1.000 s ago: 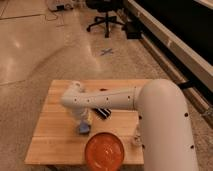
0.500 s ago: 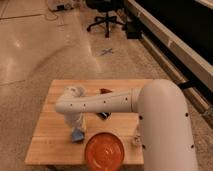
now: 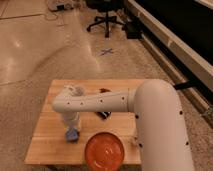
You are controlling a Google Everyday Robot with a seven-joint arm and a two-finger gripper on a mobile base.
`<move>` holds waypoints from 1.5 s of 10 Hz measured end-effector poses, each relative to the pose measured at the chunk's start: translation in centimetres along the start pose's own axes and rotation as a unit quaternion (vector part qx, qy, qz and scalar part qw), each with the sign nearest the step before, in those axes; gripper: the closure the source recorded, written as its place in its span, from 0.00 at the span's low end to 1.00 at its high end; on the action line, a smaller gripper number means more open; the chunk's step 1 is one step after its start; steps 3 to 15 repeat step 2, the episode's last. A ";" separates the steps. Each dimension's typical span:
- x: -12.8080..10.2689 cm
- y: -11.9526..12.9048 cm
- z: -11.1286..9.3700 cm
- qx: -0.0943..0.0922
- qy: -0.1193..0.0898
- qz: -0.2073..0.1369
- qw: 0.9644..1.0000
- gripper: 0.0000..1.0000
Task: Wipe the white sponge on the table
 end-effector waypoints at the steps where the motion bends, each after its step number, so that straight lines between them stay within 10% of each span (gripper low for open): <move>1: 0.5 0.0 -0.7 0.006 -0.001 0.006 1.000 0.20; 15: 0.6 0.4 -0.7 0.003 -0.001 0.008 1.000 0.20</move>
